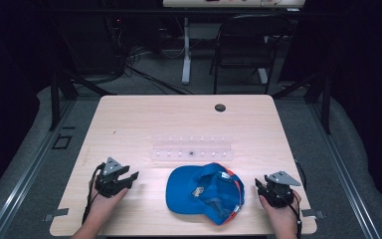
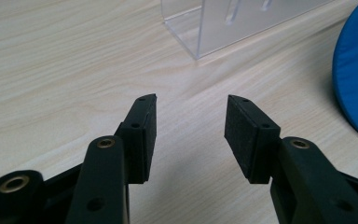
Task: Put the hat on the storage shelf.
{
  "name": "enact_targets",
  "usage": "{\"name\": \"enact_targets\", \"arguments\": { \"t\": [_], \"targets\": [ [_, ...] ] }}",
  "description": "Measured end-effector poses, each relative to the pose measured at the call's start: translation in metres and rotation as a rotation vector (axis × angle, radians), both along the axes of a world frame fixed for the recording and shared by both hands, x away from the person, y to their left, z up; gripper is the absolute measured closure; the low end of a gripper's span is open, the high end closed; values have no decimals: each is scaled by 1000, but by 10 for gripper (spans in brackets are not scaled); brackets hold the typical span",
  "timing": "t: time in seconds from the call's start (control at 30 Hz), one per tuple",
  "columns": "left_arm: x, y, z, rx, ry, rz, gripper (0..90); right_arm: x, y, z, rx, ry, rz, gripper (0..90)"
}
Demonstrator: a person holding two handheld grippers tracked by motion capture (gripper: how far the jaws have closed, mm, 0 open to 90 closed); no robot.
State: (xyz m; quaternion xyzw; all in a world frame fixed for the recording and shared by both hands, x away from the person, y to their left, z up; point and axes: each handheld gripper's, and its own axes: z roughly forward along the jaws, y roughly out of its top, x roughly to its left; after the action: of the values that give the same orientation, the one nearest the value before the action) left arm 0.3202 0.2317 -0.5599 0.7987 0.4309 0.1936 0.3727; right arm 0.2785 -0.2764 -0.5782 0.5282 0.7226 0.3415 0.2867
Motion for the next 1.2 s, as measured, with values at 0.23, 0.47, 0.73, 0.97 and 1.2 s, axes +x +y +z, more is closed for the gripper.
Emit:
{"name": "enact_targets", "arguments": {
  "t": [0.23, 0.47, 0.73, 0.97, 1.2],
  "targets": [
    [-1, -3, -1, 3, 3, -1, 564, 0, 3, 1, -3, 28, 19, 588],
    [-2, -2, 0, 5, -4, -10, 564, -3, 4, 7, -7, 21, 3, 603],
    [-1, -3, 0, 43, -13, -4, 491, -4, 4, 9, 45, 59, 35, 622],
    [-1, -1, 1, 28, -20, 6, 476, -5, 7, 10, 51, 69, 55, 619],
    [-2, -2, 1, 41, -24, 12, 458, -5, 8, 13, 45, 66, 63, 621]
  ]
}}
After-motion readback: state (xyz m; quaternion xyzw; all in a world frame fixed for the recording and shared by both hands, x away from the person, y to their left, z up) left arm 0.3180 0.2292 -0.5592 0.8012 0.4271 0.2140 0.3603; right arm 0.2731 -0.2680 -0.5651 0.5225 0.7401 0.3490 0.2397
